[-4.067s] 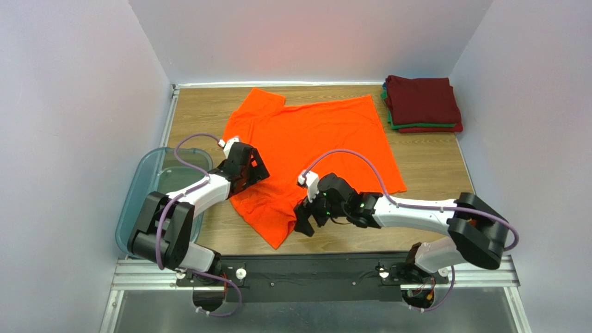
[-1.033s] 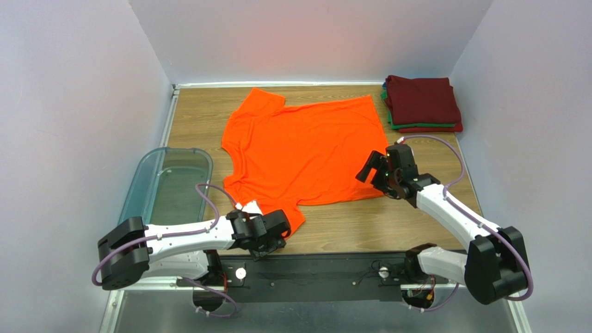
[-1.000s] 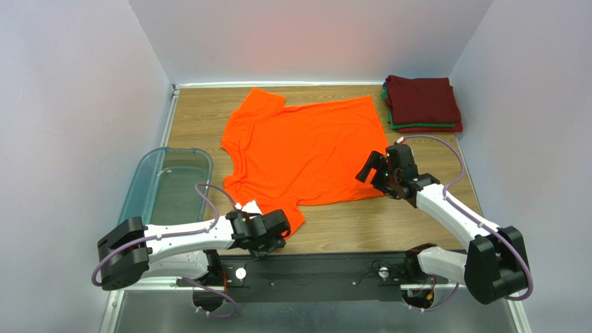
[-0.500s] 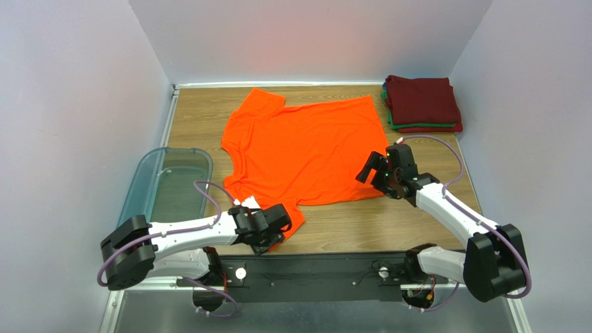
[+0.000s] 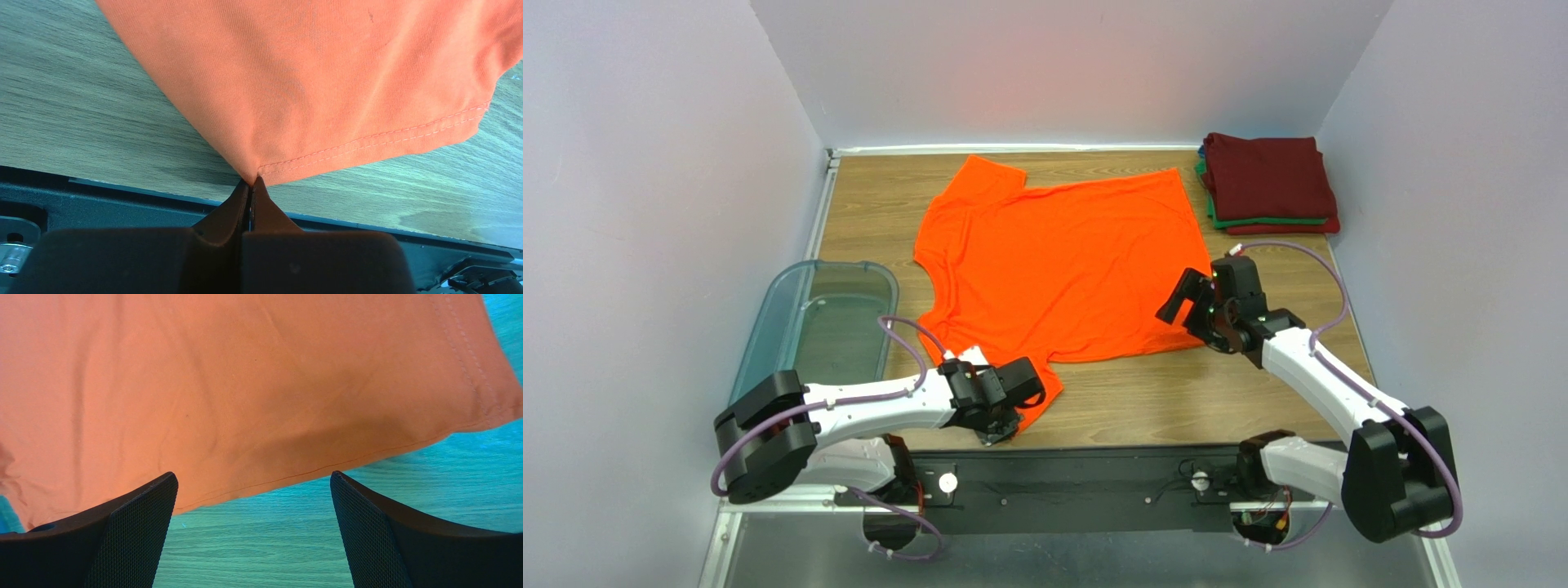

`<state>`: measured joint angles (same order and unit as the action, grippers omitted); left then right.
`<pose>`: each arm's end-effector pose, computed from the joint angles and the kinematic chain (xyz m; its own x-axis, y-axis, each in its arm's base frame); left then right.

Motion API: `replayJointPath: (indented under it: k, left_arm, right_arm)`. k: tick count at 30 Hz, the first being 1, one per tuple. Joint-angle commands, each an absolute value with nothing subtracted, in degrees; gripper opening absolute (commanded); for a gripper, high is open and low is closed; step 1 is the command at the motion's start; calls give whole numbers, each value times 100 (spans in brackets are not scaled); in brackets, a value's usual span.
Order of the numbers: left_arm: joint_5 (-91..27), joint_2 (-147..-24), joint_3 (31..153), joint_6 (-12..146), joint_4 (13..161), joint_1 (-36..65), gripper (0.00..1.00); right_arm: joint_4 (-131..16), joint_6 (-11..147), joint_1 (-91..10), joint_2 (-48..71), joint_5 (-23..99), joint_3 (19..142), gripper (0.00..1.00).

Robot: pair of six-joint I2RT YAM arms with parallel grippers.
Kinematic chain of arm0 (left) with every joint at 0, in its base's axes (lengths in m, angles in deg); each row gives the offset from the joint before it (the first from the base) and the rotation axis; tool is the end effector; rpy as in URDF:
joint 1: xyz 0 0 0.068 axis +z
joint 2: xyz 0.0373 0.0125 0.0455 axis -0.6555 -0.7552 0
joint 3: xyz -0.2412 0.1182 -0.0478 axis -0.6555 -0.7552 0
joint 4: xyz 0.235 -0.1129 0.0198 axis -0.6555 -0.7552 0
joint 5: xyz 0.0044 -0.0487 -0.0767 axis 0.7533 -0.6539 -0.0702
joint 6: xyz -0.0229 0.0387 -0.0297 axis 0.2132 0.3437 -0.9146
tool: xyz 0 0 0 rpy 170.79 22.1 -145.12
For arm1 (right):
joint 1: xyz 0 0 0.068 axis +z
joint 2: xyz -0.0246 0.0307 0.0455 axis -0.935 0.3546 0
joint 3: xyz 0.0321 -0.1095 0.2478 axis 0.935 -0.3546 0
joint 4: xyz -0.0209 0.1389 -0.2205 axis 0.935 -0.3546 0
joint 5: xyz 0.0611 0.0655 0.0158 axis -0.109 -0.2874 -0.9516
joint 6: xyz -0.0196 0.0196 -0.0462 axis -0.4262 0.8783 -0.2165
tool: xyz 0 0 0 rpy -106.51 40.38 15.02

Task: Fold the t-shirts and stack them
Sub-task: Fold the tshirt

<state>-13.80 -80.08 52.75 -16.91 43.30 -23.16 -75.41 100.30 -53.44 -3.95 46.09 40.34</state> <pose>0.0854 -0.1623 0.1564 -0.8275 -0.5423 -0.1452 -0.5070 0.8330 -0.2216 0.2173 0.0609 0.1994 -0.7300 0.4469 -0.5171 0.2525 0.8794 0.4035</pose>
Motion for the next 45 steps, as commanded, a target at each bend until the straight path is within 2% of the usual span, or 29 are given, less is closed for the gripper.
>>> replayJointPath:
  k: [1, 6, 11, 14, 15, 18, 21, 33, 38, 43, 45]
  left_arm:
    - [-1220, -7934, 5220, -1644, 4145, -2302, 0]
    - [-1123, -7899, 5467, -1232, 3968, -2302, 0]
    - [-1123, -7864, 5581, -1011, 3889, -2320, 0]
    - [-1097, -7671, 5520, -1072, 3915, -2338, 0]
    - [-1131, -7618, 5485, -1072, 3968, -2338, 0]
    - [-1184, -7442, 5362, -1108, 4030, -2346, 0]
    - [-1193, -7354, 5335, -1117, 4047, -2355, 0]
    - [-1263, -7336, 5291, -1116, 4065, -2373, 0]
    - [-1316, -7310, 5265, -1143, 4074, -2381, 0]
    - [-1308, -7310, 5265, -1151, 4082, -2390, 0]
    - [-1308, -7310, 5265, -1134, 4074, -2381, 0]
  right_arm:
    - [-7921, 10054, -5481, -612, 5005, 3959, 100]
    - [-8248, 10054, -5973, -857, 5568, 3872, 100]
    - [-8257, 10071, -6615, -683, 5639, 3792, 99]
    - [-8248, 10072, -6703, -288, 5876, 3906, 89]
    - [-8239, 10106, -6721, -208, 6016, 3959, 79]
    - [-8187, 10159, -6747, 38, 6166, 3994, 66]
    - [-8143, 10203, -6739, 126, 6245, 3951, 59]
    - [-7835, 10300, -6748, 592, 6263, 3801, 48]
    - [-7791, 10335, -6756, 505, 6255, 3731, 30]
    - [-7782, 10335, -6748, 504, 6246, 3722, 30]
    - [-7782, 10344, -6756, 548, 6254, 3766, 33]
